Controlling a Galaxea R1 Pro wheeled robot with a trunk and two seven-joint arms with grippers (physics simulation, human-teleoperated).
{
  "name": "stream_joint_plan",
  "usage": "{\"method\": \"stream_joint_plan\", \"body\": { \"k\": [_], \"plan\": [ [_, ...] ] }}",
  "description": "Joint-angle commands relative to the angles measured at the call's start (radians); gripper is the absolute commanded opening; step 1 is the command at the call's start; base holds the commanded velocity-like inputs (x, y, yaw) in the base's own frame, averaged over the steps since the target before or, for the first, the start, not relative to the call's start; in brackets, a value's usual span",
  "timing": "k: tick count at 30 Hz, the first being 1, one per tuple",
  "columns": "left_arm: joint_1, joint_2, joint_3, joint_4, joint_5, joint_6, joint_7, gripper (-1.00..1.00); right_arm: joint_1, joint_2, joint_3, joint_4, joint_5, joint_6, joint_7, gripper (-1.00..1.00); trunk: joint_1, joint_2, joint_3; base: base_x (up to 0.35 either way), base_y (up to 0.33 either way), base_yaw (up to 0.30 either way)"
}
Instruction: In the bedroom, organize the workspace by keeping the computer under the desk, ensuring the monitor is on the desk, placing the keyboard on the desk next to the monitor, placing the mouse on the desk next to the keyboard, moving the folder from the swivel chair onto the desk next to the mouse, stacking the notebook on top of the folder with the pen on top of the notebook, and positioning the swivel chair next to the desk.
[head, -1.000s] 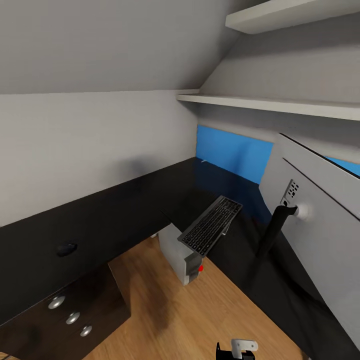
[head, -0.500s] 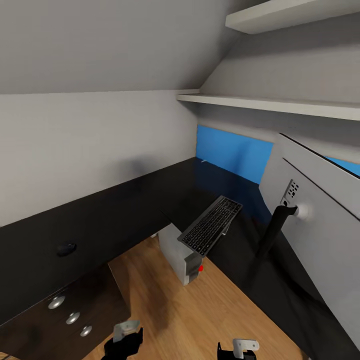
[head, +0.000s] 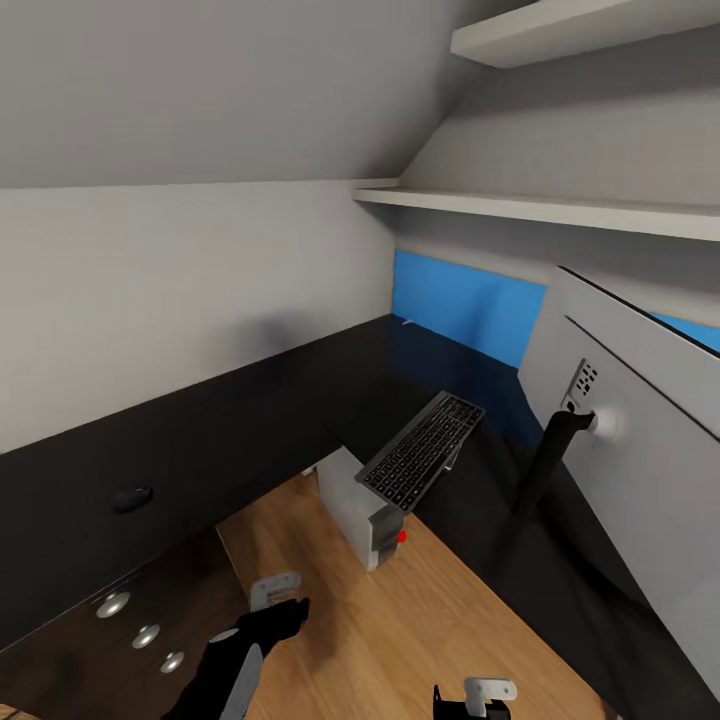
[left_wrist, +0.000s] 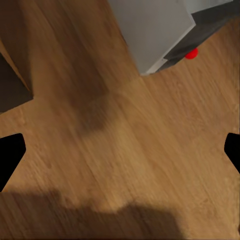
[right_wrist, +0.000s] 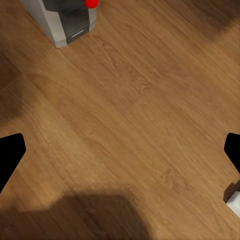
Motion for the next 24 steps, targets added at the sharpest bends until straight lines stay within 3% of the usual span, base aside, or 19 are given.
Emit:
{"method": "stream_joint_plan", "body": {
  "k": [1,4,5,10,13,16,20,24],
  "plan": [
    [-0.011,-0.001,0.000,-0.002,0.025,0.020,0.006,1.00,-0.001,0.000,0.008,0.002,-0.005,-0.003,-0.005,1.00,0.000,-0.001,-0.001,0.000,0.000,0.000],
    [-0.053,-0.002,0.000,-0.002,0.083,0.073,0.010,1.00,-0.001,0.000,0.008,0.002,-0.006,-0.003,-0.004,1.00,0.000,-0.001,-0.001,0.000,0.000,0.000],
    [-0.093,-0.003,0.000,-0.002,0.127,0.117,0.038,1.00,-0.001,0.000,0.008,0.002,-0.006,-0.003,-0.004,1.00,0.000,-0.001,-0.001,0.000,0.000,0.000],
    [-0.138,-0.003,0.000,-0.002,0.144,0.135,0.073,1.00,-0.001,0.000,0.008,0.002,-0.006,-0.003,-0.004,1.00,0.000,-0.001,-0.001,0.000,0.000,0.000],
    [-0.199,-0.001,0.002,0.012,0.149,0.141,0.099,1.00,-0.001,0.000,0.008,0.002,-0.006,-0.003,-0.004,1.00,0.000,-0.001,-0.001,0.000,0.000,0.000],
    [-0.216,-0.003,0.004,0.022,0.153,0.142,0.107,1.00,-0.001,0.000,0.008,0.002,-0.006,-0.003,-0.004,1.00,0.000,-0.001,-0.001,0.000,0.000,0.000],
    [-0.224,-0.005,0.005,0.027,0.194,0.142,0.105,1.00,-0.001,0.000,0.008,0.002,-0.005,-0.003,-0.004,1.00,0.000,-0.001,-0.001,0.000,0.000,0.000],
    [-0.227,-0.006,0.004,0.030,0.283,0.141,0.099,1.00,-0.001,0.000,0.008,0.002,-0.005,-0.003,-0.004,1.00,0.000,-0.001,-0.001,0.000,0.000,0.000]
  ]
}}
